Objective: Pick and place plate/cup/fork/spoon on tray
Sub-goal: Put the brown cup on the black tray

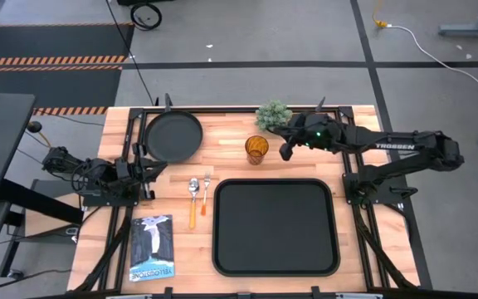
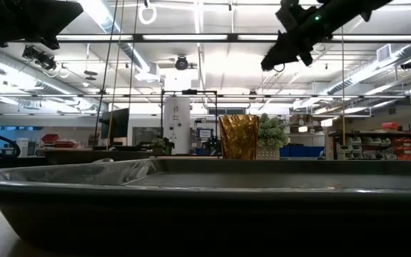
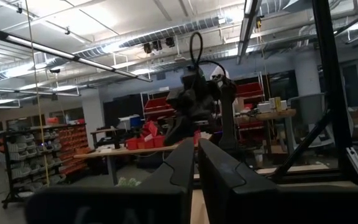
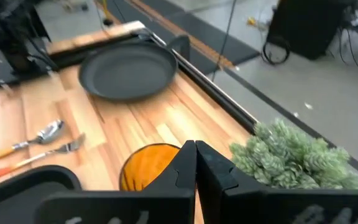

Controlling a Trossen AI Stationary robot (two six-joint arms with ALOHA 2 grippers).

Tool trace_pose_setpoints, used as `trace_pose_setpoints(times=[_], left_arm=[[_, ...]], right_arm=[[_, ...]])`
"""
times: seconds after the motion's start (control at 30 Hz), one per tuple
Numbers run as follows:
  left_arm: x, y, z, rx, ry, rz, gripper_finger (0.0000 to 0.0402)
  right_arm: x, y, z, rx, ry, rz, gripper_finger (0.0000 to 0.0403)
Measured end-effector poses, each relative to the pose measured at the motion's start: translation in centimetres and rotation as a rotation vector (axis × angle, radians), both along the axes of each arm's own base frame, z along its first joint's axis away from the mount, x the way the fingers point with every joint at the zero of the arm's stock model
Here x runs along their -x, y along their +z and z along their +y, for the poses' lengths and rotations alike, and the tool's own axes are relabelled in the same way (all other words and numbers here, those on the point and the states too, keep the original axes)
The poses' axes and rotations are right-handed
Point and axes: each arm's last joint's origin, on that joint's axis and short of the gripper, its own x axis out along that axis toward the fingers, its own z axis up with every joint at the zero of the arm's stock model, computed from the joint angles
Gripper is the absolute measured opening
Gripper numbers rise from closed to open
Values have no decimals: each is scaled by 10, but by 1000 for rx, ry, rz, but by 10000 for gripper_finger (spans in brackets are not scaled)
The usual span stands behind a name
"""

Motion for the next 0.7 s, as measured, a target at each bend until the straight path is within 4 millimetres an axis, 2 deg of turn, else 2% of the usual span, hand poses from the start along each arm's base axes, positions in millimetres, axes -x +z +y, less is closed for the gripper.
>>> trace_pose_setpoints(times=[0.23,0.7], left_arm=[[0,0,0,10,-4,-1,27],[-1,-4,0,28,8,35,27]], right_arm=[[-13,2,-14,-17,-3,41,26],[-23,-2,-41,-65,19,66,92]])
